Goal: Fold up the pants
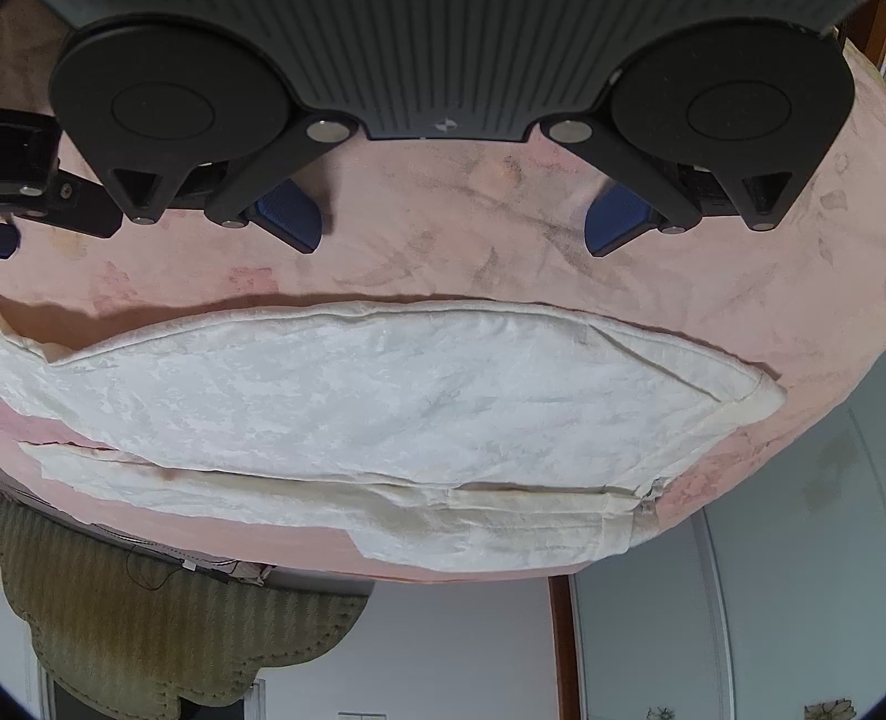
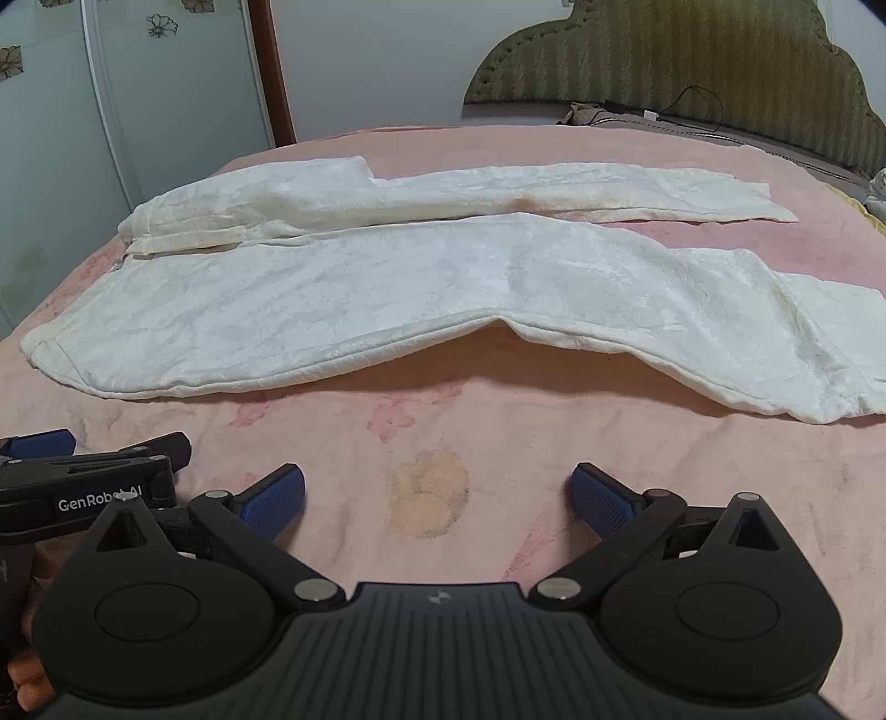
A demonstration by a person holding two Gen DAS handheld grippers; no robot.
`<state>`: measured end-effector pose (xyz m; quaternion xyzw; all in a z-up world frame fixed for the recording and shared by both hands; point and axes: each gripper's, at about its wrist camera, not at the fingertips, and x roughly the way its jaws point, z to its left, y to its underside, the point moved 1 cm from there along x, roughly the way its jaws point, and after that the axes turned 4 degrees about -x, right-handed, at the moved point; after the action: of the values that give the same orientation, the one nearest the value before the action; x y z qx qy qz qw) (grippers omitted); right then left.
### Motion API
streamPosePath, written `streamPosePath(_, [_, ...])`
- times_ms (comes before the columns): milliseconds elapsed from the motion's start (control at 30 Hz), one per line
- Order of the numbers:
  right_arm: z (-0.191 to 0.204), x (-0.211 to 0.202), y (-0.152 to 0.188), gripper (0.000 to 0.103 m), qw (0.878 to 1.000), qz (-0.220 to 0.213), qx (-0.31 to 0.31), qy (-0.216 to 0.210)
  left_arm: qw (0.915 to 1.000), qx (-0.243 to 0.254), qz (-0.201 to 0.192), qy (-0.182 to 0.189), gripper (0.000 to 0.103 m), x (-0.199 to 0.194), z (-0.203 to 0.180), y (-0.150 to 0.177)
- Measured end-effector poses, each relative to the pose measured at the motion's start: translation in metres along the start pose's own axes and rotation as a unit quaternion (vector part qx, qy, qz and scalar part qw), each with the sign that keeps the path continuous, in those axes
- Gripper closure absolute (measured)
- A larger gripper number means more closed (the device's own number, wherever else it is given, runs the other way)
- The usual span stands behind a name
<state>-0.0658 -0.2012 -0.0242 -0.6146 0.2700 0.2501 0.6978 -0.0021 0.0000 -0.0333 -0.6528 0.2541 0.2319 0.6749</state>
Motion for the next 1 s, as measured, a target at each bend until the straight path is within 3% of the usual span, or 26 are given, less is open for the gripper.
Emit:
streamPosePath(200, [-0.0019, -0.0015, 0.0000, 0.000, 1.000, -0.003, 0.001, -0.010, 0.9996, 0.025, -0.011, -0.009, 0.001, -0.0053, -0.0070, -0.0001])
streamPosePath(1000, [0.0007, -0.0043, 0.0000, 0.000, 1.000, -0.016, -0.010, -0.023, 0.9993, 0.030, -0.020, -0.002, 0.001, -0.0079, -0.0066, -0.0008])
